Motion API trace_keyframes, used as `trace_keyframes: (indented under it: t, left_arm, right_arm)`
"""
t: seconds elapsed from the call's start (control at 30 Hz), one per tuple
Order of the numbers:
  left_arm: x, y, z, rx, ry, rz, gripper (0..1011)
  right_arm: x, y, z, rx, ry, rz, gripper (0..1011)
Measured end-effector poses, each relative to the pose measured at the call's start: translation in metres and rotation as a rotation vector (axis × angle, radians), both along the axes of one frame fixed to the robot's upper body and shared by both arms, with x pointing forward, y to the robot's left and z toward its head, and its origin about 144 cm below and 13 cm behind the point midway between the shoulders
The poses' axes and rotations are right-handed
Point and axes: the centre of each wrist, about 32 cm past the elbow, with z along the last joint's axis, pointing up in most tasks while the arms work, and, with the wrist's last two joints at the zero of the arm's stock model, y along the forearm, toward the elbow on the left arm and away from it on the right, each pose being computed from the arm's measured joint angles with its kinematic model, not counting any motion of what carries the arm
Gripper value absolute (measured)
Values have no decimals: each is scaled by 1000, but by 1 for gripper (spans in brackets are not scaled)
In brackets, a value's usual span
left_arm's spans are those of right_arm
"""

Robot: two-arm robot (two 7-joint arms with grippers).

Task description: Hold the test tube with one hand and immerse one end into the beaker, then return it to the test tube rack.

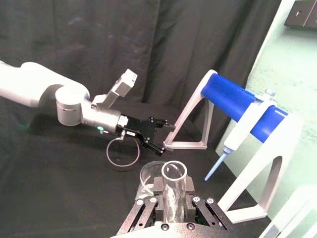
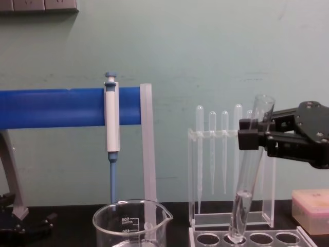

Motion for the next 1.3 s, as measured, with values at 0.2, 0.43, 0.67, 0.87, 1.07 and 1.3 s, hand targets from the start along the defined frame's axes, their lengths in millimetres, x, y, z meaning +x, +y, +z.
trace_keyframes:
  t: [0.2,0.43,0.67,0.87,1.07,1.3]
  left_arm:
    - [0,0,0,0,0,0,1000]
    - [0,0,0,0,0,0,1000]
    - [0,0,0,0,0,0,1000]
    - [0,0,0,0,0,0,1000]
    - [0,0,0,0,0,0,1000]
    - [0,0,0,0,0,0,1000]
  right_arm:
    - [2,0,-5,-7,3,-10,226]
    - [5,-1,-9,-8,5,-22,226]
    - [7,-2,-13,-6,11,-31,225]
    - [8,-1,-18,-2,23,-31,226]
    - [9,-1,-24,-2,33,-34,225]
    - [10,-3,-31,-2,48,-41,225]
